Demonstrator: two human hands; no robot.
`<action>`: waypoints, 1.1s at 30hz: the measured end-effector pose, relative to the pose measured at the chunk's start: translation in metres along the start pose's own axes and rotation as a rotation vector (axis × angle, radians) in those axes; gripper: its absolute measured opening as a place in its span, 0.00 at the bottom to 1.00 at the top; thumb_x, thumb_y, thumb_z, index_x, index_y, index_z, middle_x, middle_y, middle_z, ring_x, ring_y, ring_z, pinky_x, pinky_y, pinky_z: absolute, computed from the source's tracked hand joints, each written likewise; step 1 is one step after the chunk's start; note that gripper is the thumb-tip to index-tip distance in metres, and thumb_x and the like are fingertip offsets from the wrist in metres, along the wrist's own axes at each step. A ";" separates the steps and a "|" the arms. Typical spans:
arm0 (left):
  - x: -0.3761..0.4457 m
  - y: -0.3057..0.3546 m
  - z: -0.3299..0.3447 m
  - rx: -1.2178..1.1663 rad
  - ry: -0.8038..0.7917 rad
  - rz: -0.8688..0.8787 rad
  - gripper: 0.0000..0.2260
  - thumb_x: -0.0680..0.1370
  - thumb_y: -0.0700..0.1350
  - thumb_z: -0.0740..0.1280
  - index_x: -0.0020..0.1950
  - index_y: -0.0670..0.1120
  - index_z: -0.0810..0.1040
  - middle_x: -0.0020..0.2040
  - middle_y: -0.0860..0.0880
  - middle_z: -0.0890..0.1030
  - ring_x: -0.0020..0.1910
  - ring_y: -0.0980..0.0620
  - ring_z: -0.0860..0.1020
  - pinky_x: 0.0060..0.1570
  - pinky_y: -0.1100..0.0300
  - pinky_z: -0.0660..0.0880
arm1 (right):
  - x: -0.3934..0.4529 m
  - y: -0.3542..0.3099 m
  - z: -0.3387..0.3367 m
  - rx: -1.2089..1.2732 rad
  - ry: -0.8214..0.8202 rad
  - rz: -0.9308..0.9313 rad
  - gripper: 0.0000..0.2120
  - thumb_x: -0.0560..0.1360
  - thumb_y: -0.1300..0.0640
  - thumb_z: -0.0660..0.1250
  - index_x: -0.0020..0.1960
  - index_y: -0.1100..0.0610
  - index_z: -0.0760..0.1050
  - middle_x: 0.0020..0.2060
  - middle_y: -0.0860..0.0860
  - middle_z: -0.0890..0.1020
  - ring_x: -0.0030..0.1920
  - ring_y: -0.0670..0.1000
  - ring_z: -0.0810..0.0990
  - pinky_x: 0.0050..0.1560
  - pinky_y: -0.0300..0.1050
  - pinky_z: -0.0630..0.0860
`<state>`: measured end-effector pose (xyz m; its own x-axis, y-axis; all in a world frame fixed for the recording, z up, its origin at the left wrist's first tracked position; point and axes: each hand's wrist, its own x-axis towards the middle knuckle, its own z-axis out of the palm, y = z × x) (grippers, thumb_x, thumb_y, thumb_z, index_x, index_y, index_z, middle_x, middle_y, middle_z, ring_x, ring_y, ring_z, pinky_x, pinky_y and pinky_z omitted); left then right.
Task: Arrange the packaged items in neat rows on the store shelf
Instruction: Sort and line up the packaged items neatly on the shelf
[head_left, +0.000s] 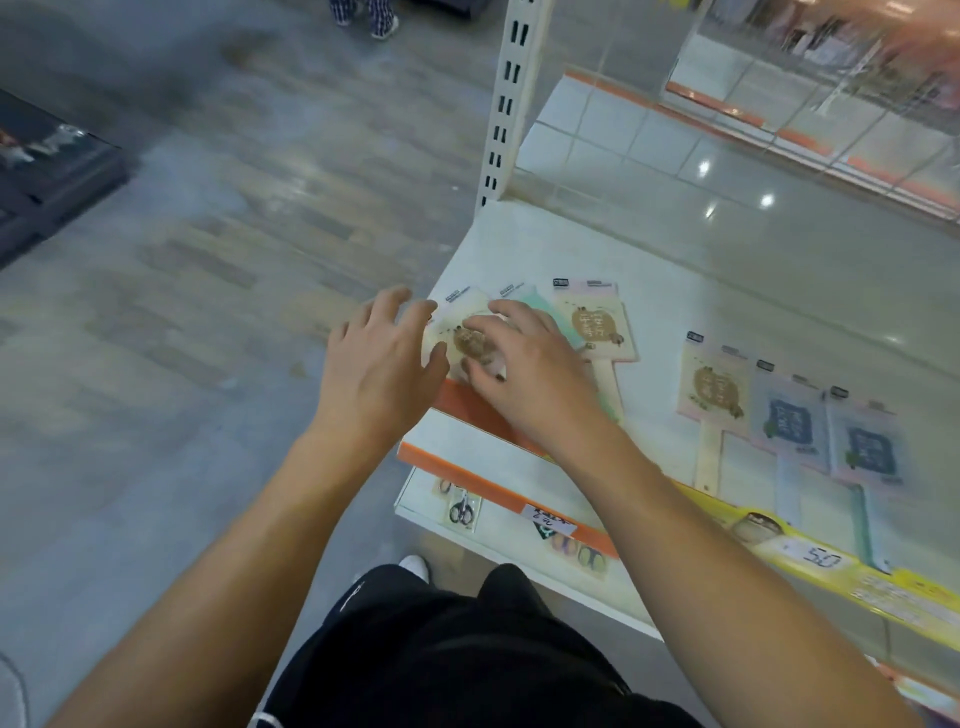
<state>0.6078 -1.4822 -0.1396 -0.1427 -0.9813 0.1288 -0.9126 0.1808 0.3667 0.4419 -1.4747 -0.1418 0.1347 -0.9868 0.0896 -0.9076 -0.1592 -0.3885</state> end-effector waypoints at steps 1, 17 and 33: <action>0.000 -0.003 -0.001 0.002 -0.006 -0.010 0.19 0.76 0.51 0.64 0.66 0.49 0.72 0.68 0.46 0.71 0.65 0.40 0.70 0.59 0.47 0.66 | 0.003 -0.002 0.003 -0.008 -0.011 -0.005 0.18 0.75 0.50 0.69 0.63 0.50 0.77 0.67 0.51 0.73 0.67 0.56 0.69 0.66 0.55 0.69; -0.016 -0.006 0.000 -0.017 0.030 -0.136 0.17 0.77 0.51 0.63 0.65 0.50 0.73 0.66 0.47 0.72 0.63 0.42 0.71 0.57 0.49 0.67 | 0.024 -0.004 0.000 -0.142 -0.217 -0.049 0.21 0.74 0.42 0.68 0.66 0.43 0.74 0.69 0.47 0.69 0.65 0.59 0.68 0.61 0.53 0.70; 0.020 0.016 0.011 -0.043 0.016 0.132 0.15 0.77 0.50 0.64 0.62 0.47 0.75 0.65 0.44 0.74 0.61 0.39 0.74 0.54 0.46 0.71 | 0.013 0.017 -0.026 -0.089 0.055 0.251 0.22 0.71 0.44 0.68 0.63 0.46 0.75 0.64 0.46 0.73 0.58 0.59 0.71 0.58 0.54 0.71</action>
<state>0.5861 -1.4994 -0.1413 -0.2542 -0.9477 0.1931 -0.8688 0.3115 0.3849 0.4177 -1.4898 -0.1235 -0.1184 -0.9917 0.0510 -0.9417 0.0958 -0.3226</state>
